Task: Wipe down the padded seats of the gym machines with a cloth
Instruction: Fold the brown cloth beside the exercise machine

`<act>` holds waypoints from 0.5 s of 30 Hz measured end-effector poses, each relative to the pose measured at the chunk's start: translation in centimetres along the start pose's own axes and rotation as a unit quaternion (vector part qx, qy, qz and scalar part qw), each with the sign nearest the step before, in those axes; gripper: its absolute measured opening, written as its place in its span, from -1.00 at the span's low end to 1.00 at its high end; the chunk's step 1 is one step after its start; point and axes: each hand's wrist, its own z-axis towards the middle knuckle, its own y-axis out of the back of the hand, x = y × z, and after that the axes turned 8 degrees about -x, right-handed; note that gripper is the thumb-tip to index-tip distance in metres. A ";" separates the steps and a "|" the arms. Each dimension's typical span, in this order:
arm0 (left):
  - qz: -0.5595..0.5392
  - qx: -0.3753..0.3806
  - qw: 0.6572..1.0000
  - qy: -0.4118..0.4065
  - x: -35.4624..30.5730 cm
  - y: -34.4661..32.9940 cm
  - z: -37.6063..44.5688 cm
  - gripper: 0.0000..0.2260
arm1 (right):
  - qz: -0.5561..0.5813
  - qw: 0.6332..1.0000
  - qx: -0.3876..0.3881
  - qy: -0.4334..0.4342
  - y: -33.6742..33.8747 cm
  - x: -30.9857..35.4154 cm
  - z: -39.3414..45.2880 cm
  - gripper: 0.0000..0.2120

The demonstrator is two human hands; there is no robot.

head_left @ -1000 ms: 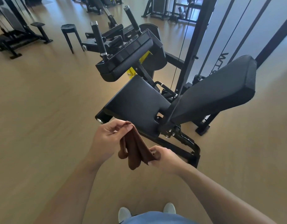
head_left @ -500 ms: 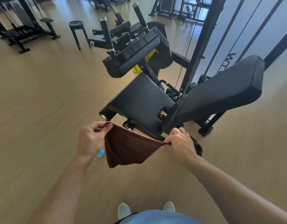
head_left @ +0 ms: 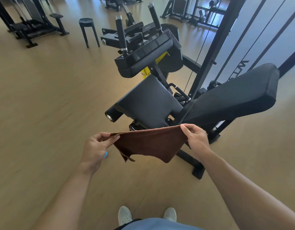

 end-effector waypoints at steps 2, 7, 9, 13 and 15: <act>-0.006 0.020 1.000 0.006 0.1 0.1 -0.1 -0.91 | -0.040 0.999 -0.026 0.012 0.1 0.1 0.3 -0.87; 0.036 0.006 0.999 0.029 1.7 -2.2 -0.5 -0.78 | -0.069 0.996 -0.048 -0.044 -0.7 -0.5 0.1 -0.82; 0.051 -0.030 0.997 0.051 2.8 -4.2 -1.3 -0.79 | -0.053 0.992 -0.052 -0.099 -1.8 -1.1 -1.0 -0.81; 0.015 -0.017 0.998 0.062 4.8 -8.1 -3.5 -0.86 | -0.038 0.989 -0.034 -0.138 -4.7 -2.0 -5.2 -0.88; 0.020 -0.003 0.998 0.051 5.0 -9.3 -4.9 -0.87 | -0.029 0.989 -0.011 -0.146 -5.8 -2.2 -7.2 -0.91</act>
